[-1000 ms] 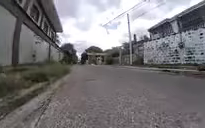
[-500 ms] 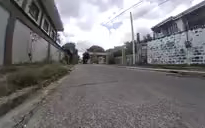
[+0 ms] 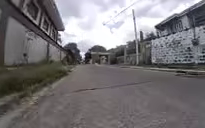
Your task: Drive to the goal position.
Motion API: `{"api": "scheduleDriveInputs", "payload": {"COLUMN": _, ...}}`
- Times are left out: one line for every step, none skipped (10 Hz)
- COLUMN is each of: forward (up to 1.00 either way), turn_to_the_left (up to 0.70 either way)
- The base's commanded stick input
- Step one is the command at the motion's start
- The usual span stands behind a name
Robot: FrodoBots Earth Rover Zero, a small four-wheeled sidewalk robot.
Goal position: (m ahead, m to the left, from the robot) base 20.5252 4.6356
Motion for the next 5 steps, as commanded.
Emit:
{"api": "scheduleDriveInputs", "payload": {"forward": 1.0, "turn_to_the_left": 0.04}}
{"api": "scheduleDriveInputs", "payload": {"forward": 1.0, "turn_to_the_left": 0.04}}
{"api": "scheduleDriveInputs", "payload": {"forward": 1.0, "turn_to_the_left": 0.04}}
{"api": "scheduleDriveInputs", "payload": {"forward": 1.0, "turn_to_the_left": 0.04}}
{"api": "scheduleDriveInputs", "payload": {"forward": 1.0, "turn_to_the_left": 0.04}}
